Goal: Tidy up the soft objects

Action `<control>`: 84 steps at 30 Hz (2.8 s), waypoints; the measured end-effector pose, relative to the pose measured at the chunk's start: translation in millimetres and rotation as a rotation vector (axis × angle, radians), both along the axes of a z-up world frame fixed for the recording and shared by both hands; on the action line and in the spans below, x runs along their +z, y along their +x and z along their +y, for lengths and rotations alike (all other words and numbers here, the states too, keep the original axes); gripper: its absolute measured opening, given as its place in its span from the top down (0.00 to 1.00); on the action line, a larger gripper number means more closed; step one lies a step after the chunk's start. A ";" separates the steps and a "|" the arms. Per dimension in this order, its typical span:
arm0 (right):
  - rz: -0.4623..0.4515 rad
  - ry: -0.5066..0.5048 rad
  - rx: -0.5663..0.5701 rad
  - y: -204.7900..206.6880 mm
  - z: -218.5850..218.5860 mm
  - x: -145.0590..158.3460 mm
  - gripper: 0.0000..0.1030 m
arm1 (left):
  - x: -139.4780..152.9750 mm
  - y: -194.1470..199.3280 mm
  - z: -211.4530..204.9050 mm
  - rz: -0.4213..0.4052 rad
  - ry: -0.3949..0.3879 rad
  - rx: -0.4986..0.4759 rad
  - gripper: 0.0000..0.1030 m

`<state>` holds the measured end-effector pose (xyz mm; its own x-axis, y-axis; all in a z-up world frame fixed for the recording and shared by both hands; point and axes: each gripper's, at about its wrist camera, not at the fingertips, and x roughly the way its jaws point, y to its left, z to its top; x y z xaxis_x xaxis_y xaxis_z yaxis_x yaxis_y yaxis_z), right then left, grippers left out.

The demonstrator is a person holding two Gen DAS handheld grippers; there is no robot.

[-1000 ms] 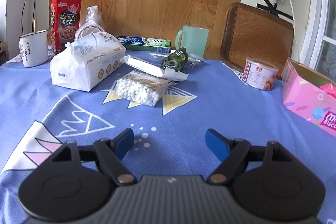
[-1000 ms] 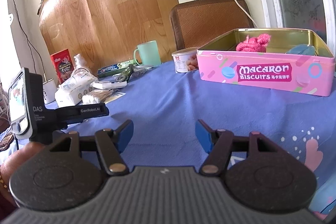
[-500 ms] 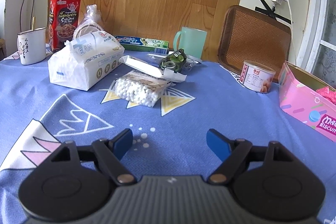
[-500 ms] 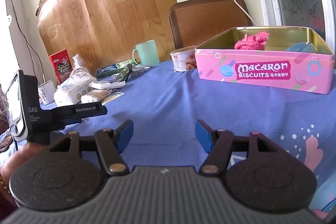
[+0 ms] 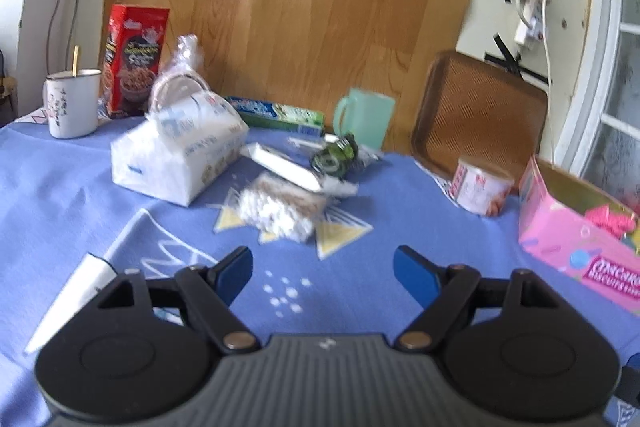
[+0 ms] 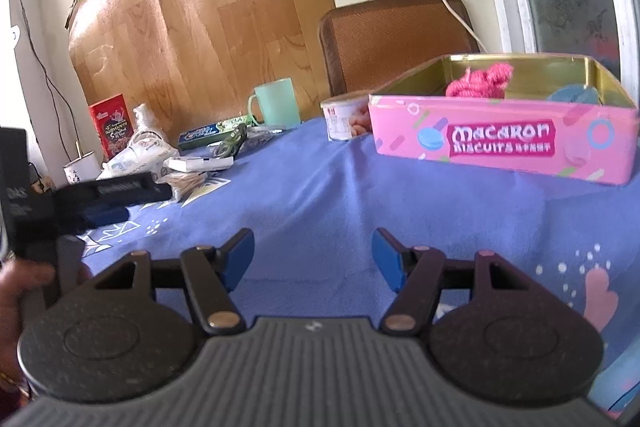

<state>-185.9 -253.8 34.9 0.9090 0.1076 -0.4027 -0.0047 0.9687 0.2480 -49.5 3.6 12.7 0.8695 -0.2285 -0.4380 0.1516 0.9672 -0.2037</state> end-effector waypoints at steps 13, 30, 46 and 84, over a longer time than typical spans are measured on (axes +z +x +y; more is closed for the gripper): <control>0.065 0.027 0.167 99.0 31.3 13.9 0.34 | -18.0 21.3 71.4 0.012 -0.048 0.164 0.21; 0.288 0.043 0.315 286.8 139.3 -14.5 0.20 | -28.9 25.5 93.8 0.038 -0.228 0.075 0.19; 0.196 0.052 0.373 239.7 86.3 -0.1 0.79 | -28.0 26.6 90.8 0.042 -0.212 0.071 0.17; 0.083 -0.013 0.112 39.6 -58.1 -3.3 0.17 | 16.4 24.2 -24.7 0.035 -0.214 -0.393 0.17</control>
